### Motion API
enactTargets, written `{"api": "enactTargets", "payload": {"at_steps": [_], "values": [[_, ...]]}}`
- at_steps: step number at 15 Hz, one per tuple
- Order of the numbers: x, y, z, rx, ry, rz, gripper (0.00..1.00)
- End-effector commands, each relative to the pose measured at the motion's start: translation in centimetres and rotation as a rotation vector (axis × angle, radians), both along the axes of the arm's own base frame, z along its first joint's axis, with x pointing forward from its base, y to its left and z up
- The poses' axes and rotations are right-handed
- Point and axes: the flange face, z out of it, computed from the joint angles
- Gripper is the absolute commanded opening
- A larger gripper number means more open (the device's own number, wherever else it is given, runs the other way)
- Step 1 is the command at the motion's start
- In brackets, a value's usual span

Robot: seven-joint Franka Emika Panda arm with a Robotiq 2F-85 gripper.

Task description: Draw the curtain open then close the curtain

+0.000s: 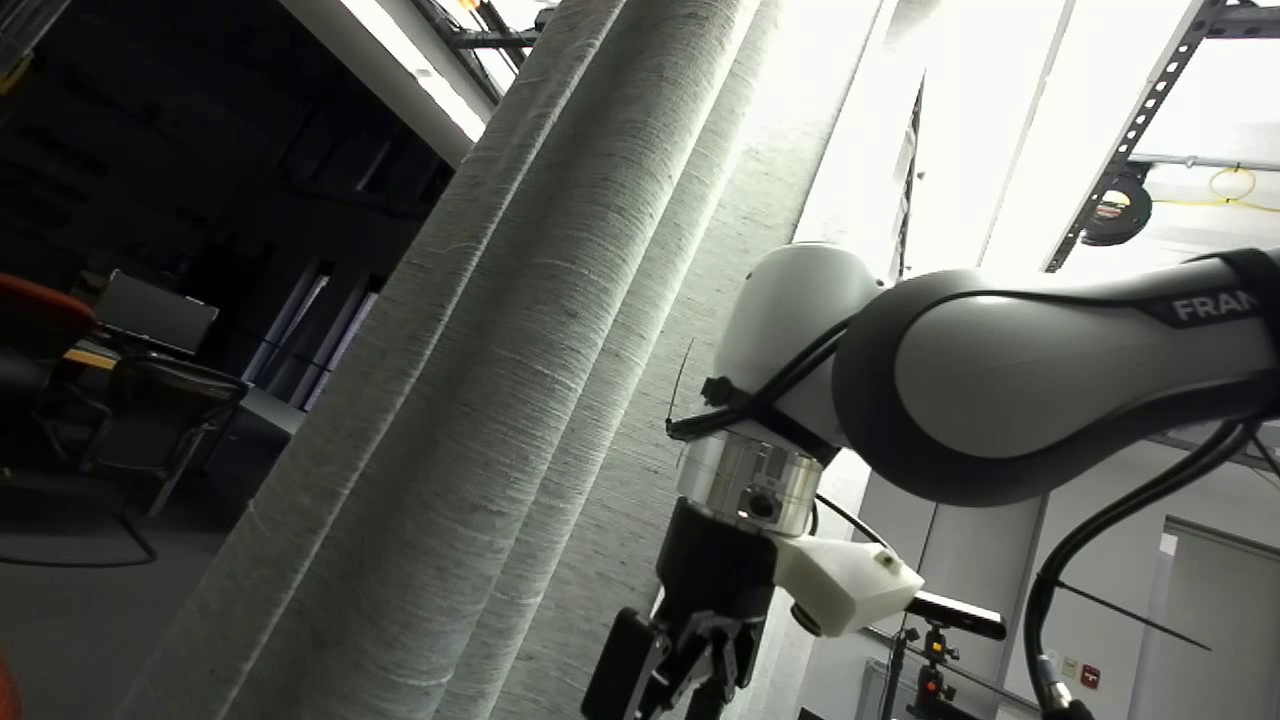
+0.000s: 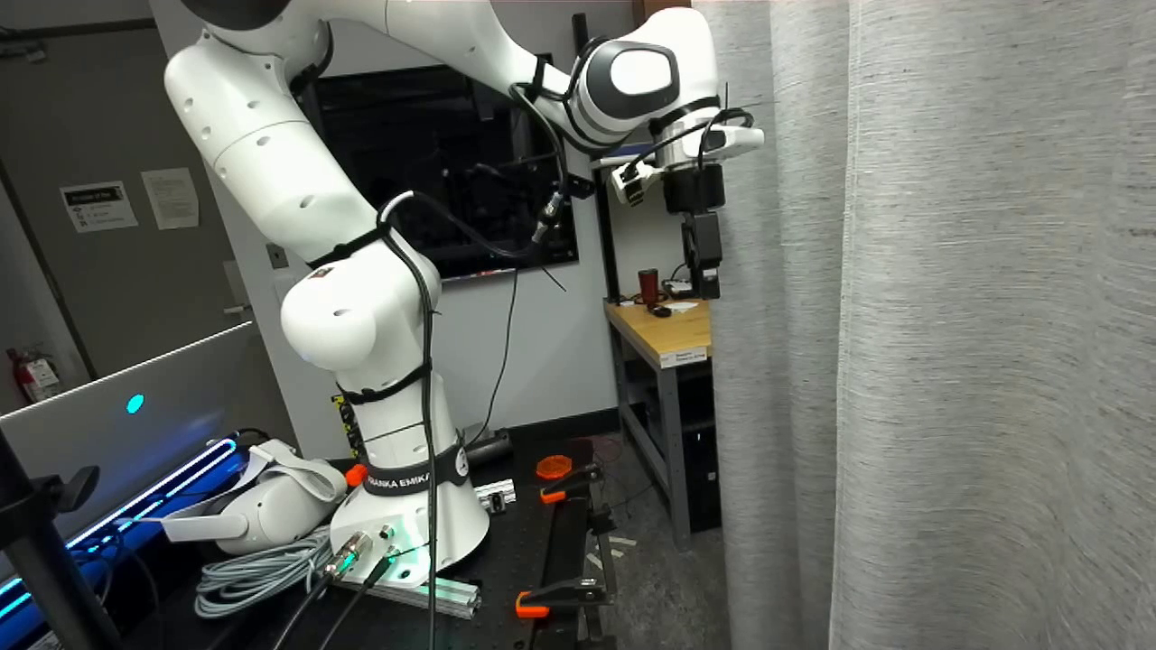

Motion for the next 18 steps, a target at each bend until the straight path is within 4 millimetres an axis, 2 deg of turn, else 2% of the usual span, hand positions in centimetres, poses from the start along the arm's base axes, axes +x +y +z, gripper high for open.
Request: {"api": "enactTargets", "payload": {"at_steps": [1,7,12,18], "values": [[0.0,0.0,0.0,0.000,0.001,0.000,1.00],[0.0,1.1,0.1,0.003,0.002,0.045,1.00],[-1.0,3.9,0.6,0.033,-0.002,0.199,1.00],[-1.3,6.9,1.7,0.111,0.003,0.359,1.00]]}}
